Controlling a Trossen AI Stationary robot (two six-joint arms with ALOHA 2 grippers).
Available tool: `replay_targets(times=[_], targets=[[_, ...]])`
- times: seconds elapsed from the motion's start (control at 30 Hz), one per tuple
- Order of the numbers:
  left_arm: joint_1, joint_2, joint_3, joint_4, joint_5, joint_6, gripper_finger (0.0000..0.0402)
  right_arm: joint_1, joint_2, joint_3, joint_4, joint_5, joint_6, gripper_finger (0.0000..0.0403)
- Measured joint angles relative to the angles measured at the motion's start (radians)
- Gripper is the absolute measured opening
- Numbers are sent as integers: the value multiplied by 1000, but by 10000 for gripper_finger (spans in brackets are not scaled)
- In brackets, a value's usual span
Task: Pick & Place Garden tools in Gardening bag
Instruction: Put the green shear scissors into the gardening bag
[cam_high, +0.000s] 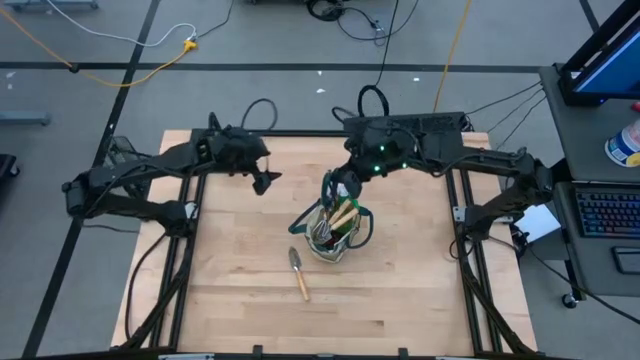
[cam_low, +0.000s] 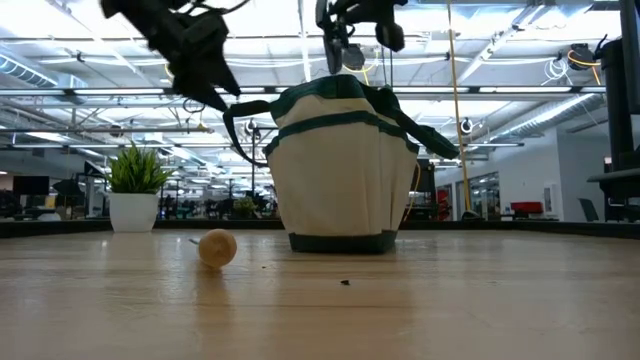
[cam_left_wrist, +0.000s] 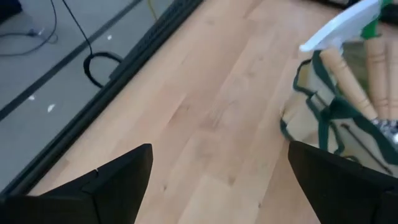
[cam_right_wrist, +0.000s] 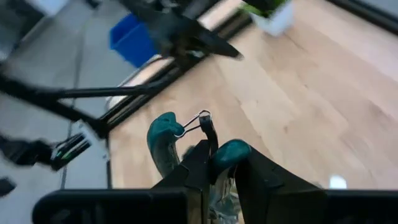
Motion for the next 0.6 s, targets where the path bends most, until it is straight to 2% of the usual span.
replay_targets(times=[0.23,0.43,0.6], targets=[[-13,-215,-151,42,33,-27,378,97,0,0,-73,260,216,41],[-42,-321,-195,48,34,-29,376,178,1,0,-225,505,391,41],[-65,-337,-200,48,32,-21,383,232,1,-33,-174,588,482,41]])
